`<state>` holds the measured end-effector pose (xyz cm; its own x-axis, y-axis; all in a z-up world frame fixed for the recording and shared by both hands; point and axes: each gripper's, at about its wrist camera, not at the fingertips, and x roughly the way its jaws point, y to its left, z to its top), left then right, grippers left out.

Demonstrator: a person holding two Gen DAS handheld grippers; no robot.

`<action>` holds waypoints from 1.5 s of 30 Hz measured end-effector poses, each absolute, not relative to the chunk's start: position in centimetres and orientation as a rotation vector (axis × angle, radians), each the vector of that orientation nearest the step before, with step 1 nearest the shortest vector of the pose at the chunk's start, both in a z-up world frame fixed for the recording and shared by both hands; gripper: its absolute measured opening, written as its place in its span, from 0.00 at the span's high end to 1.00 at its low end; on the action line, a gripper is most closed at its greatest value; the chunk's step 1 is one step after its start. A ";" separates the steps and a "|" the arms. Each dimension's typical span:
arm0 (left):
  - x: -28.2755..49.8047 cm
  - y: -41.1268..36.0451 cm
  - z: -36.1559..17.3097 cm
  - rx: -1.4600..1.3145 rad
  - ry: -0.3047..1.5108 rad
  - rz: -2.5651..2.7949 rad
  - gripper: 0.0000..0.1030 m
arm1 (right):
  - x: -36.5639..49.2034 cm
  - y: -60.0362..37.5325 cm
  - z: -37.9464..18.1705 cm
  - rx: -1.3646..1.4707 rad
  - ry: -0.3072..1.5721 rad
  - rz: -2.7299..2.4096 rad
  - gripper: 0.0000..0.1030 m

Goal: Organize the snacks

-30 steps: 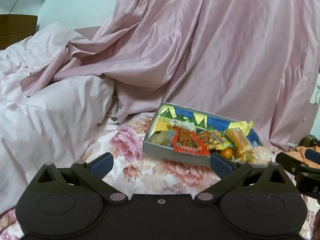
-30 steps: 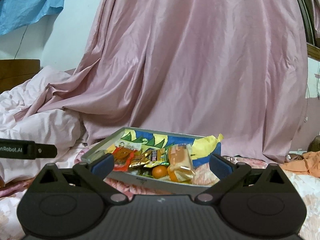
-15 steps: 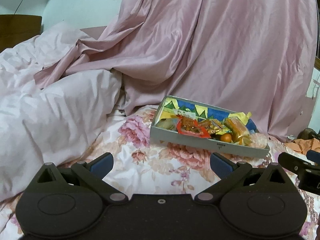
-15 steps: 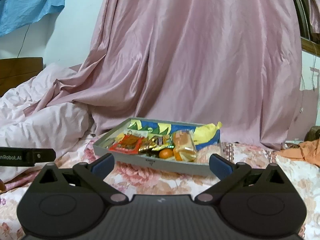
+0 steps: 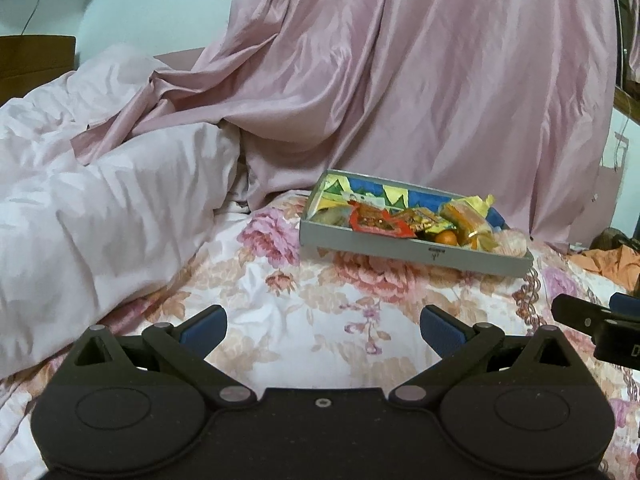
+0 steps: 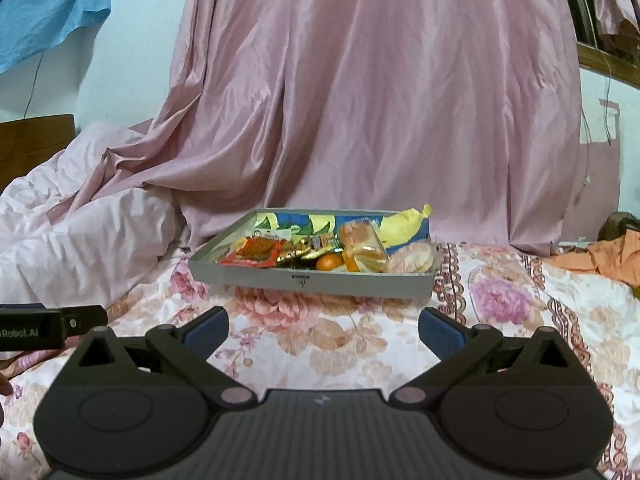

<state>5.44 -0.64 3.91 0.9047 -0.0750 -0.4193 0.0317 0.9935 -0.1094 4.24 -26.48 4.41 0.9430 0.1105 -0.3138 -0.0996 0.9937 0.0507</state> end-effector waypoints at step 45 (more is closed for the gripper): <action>6.0 -0.7 1.2 -0.077 0.493 -0.059 0.01 | 5.0 -26.3 1.1 0.051 0.414 0.116 0.00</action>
